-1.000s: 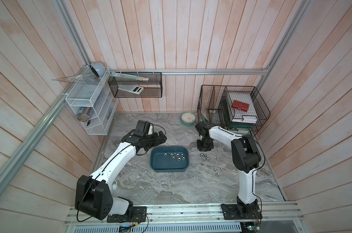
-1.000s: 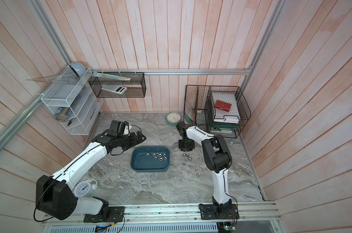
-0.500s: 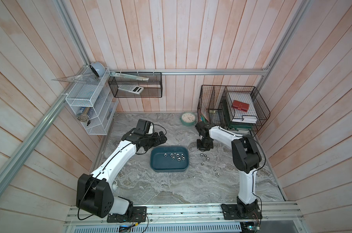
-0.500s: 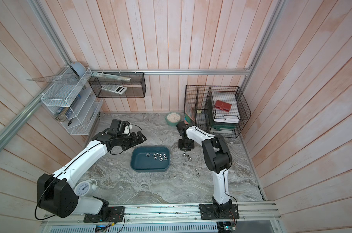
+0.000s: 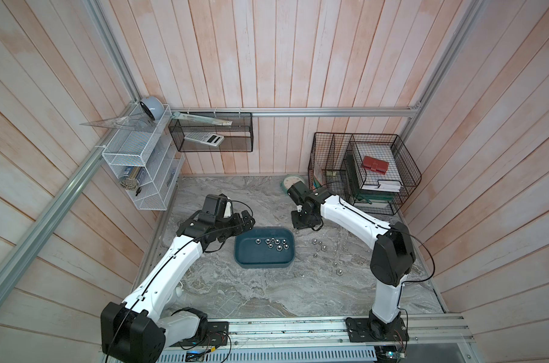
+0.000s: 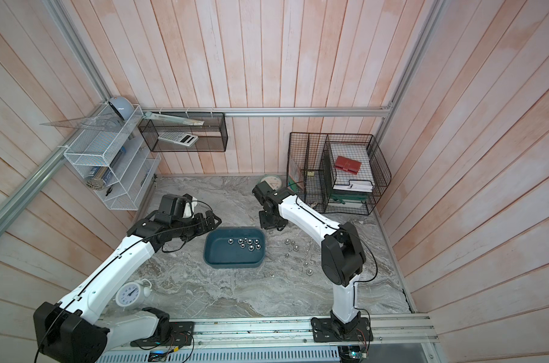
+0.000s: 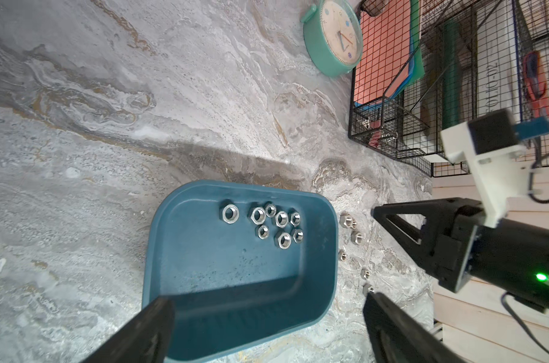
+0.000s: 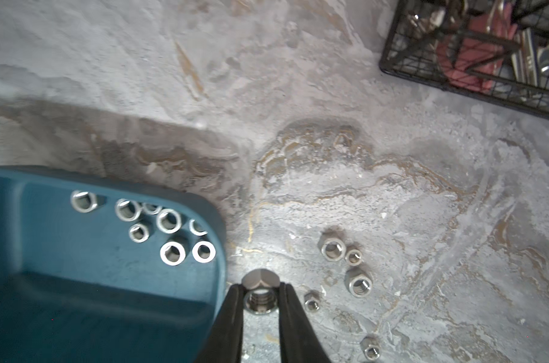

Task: Put the nuts on the desktop into the storage box
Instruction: Pick up the nut from the center of the board, then place the nut in the storage box.

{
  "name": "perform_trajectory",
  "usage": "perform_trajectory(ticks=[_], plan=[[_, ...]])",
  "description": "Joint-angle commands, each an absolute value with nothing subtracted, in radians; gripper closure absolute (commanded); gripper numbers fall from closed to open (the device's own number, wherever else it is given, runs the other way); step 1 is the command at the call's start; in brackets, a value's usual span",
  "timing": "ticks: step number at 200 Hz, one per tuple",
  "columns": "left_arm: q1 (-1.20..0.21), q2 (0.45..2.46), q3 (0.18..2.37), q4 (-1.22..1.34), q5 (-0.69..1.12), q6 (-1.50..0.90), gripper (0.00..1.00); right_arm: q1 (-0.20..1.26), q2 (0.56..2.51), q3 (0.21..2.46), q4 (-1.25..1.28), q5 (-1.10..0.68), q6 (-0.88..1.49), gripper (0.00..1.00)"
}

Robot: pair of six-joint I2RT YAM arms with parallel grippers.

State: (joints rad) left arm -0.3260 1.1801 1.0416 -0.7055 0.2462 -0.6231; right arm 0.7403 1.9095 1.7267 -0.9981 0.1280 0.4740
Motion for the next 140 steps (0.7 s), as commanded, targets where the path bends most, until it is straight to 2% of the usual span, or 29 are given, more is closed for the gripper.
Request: perform_trajectory(ticks=[1,17,68,140], plan=[[-0.33,1.123,1.011,-0.734,0.204,-0.641,0.0,0.805,1.928,1.798,-1.061,0.137,0.468,0.79],[-0.33,1.086,0.993,-0.751,0.189,-0.649,0.0,0.851,1.964,1.836,-1.055,0.129,0.457,0.76],[-0.33,0.951,0.95,-0.83,0.144,-0.672,0.0,0.948,2.094,1.941,-1.042,0.106,0.427,0.76],[-0.33,0.846,0.928,-0.906,0.108,-0.693,0.0,0.982,2.264,2.035,-1.015,0.046,0.408,0.75]])
